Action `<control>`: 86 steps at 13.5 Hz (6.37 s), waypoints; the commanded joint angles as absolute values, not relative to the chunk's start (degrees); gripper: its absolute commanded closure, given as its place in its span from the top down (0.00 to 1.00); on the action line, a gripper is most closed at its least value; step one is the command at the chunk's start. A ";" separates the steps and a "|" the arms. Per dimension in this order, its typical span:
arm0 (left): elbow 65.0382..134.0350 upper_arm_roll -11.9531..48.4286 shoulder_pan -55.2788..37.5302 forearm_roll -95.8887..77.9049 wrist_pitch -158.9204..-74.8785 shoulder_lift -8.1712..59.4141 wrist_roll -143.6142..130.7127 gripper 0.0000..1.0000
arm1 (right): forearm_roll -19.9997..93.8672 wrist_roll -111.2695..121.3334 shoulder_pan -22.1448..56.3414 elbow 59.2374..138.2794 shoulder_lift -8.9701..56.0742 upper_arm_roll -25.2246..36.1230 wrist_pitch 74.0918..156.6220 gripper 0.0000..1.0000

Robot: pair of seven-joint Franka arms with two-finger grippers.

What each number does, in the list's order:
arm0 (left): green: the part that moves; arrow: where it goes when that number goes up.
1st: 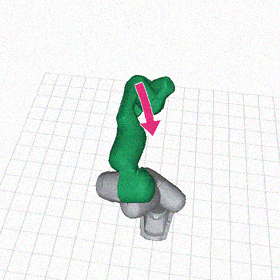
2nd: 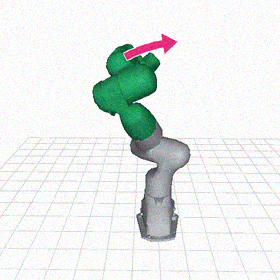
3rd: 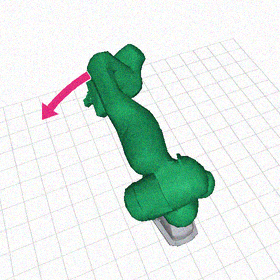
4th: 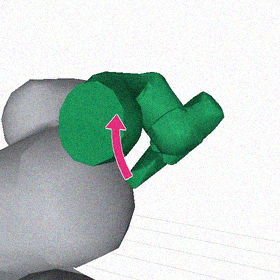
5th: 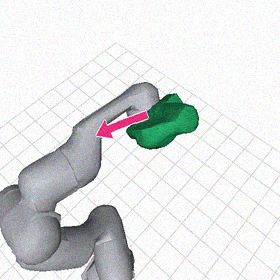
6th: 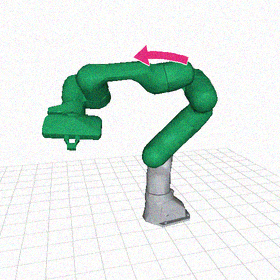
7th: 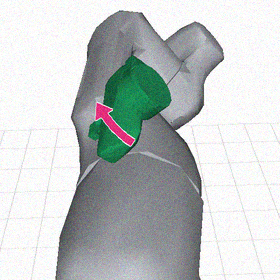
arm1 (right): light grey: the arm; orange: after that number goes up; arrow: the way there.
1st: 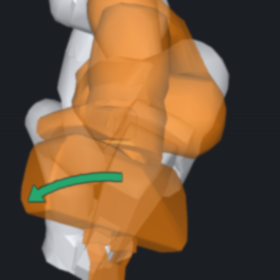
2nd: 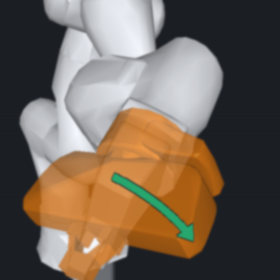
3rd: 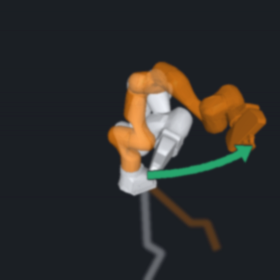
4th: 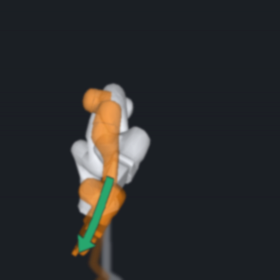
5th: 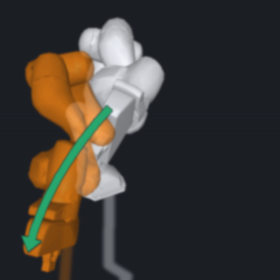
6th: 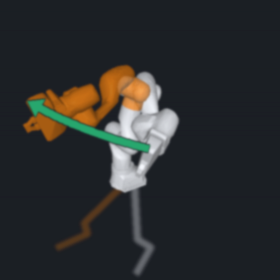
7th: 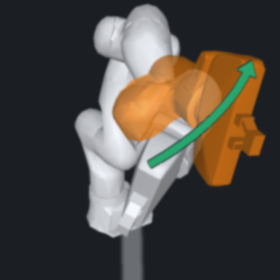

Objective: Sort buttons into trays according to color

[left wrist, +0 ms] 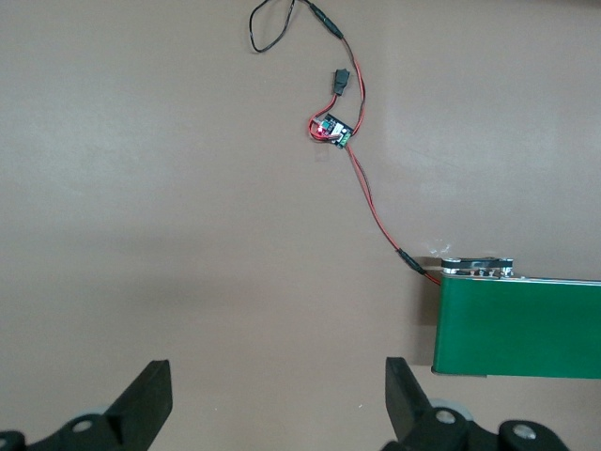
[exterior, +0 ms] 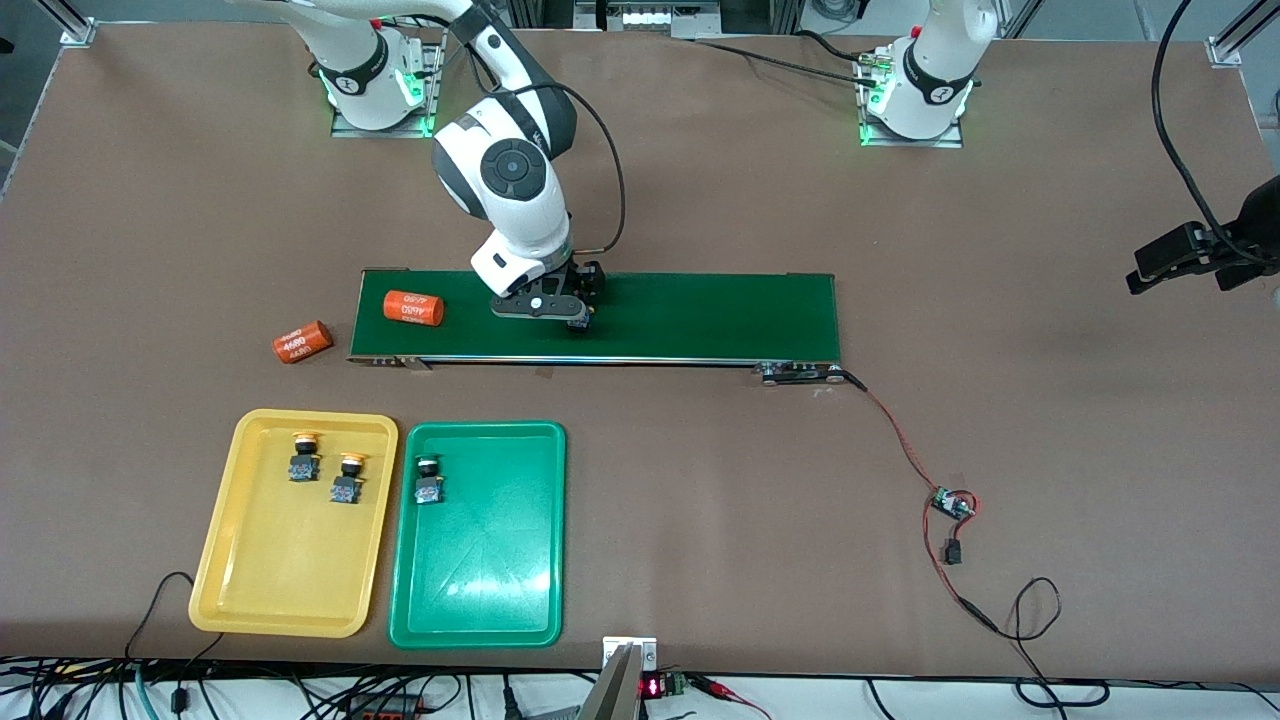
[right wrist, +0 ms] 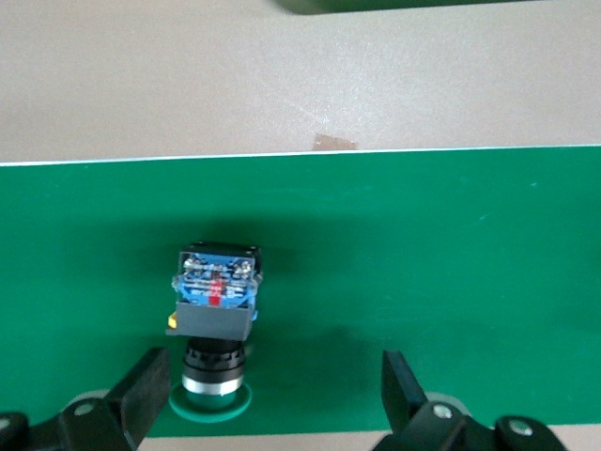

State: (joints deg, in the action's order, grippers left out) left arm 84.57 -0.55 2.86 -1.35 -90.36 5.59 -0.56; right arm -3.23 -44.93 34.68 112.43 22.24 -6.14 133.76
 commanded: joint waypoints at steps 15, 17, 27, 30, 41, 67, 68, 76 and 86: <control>88.68 1.23 2.90 -1.58 -93.78 3.52 0.26 1.00 | -3.96 -44.56 35.25 111.45 24.96 -6.15 133.68 0.06; 88.68 1.23 2.99 -1.67 -93.78 3.60 0.18 1.00 | -3.87 -43.77 34.28 111.18 22.60 -5.71 133.07 0.05; 88.33 1.23 2.90 -1.67 -94.31 3.96 0.09 1.00 | -4.22 -22.99 23.22 91.59 28.29 -4.83 122.43 0.06; 88.16 1.14 2.90 -1.67 -94.39 4.13 0.09 1.00 | -3.69 -11.36 17.42 90.44 30.32 -4.83 122.61 0.06; 88.07 1.14 3.34 -1.58 -95.10 5.10 0.53 1.00 | -4.13 -7.73 15.29 84.55 43.41 -4.92 134.37 0.07; 88.42 1.32 2.99 -1.49 -92.29 3.87 0.44 1.00 | -4.39 -6.94 14.51 84.64 43.36 -4.13 135.23 1.00; 88.42 1.32 2.99 -1.49 -92.29 3.87 0.44 1.00 | -4.22 -6.86 12.59 84.55 40.46 -4.74 128.91 1.00; 88.51 1.23 3.34 -1.49 -92.90 3.96 0.44 1.00 | -4.22 -4.05 2.39 72.42 27.09 -8.70 88.70 1.00; 87.89 1.41 3.34 -1.49 -89.56 3.43 0.35 1.00 | -3.52 -2.29 -4.22 88.76 8.36 -7.39 85.60 1.00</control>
